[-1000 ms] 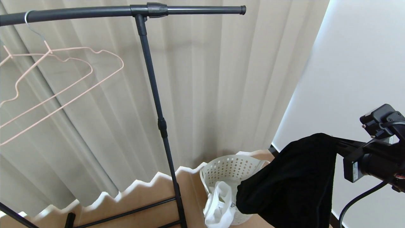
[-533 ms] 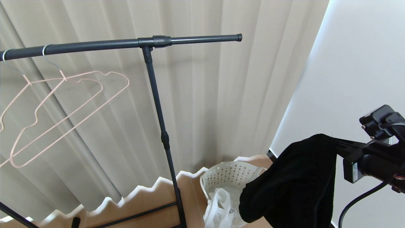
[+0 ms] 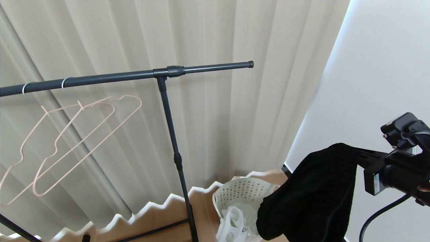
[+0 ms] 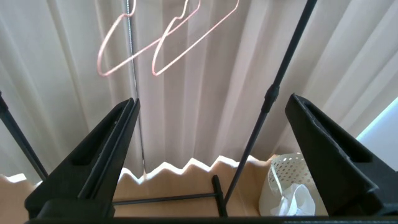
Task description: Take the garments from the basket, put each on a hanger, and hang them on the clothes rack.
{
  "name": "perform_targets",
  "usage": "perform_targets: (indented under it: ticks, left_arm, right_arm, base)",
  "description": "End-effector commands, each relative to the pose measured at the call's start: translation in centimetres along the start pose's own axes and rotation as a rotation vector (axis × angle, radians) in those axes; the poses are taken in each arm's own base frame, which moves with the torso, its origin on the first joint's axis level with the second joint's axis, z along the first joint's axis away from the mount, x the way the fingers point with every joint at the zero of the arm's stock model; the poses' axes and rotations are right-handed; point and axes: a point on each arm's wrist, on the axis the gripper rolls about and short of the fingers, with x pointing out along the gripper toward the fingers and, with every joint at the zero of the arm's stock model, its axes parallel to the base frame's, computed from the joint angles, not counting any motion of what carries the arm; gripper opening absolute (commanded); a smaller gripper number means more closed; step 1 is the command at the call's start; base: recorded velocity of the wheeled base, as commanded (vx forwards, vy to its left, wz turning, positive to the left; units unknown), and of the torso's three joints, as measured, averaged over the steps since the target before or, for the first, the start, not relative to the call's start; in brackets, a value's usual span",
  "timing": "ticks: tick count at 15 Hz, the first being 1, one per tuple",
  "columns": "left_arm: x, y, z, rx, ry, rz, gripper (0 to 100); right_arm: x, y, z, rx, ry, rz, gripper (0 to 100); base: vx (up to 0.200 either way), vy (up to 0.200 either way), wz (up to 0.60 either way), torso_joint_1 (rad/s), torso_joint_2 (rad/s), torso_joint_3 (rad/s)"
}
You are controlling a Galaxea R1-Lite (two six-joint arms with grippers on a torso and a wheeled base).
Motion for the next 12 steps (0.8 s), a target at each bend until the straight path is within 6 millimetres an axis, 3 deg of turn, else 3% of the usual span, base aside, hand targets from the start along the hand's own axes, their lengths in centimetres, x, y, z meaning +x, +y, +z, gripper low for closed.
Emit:
perform_targets:
  ticks: [1, 12]
  left_arm:
    - [0.0, 0.0, 0.01, 0.0, -0.001, 0.0, 100]
    - [0.0, 0.0, 0.01, 0.001, -0.001, 0.0, 100]
  right_arm:
    - [0.06, 0.0, -0.02, 0.0, 0.002, 0.0, 0]
    - [0.04, 0.12, -0.27, -0.011, 0.011, 0.002, 0]
  base:
    - [0.0, 0.0, 0.0, 0.168, -0.39, -0.227]
    - [0.0, 0.0, 0.0, 0.165, -0.36, -0.2]
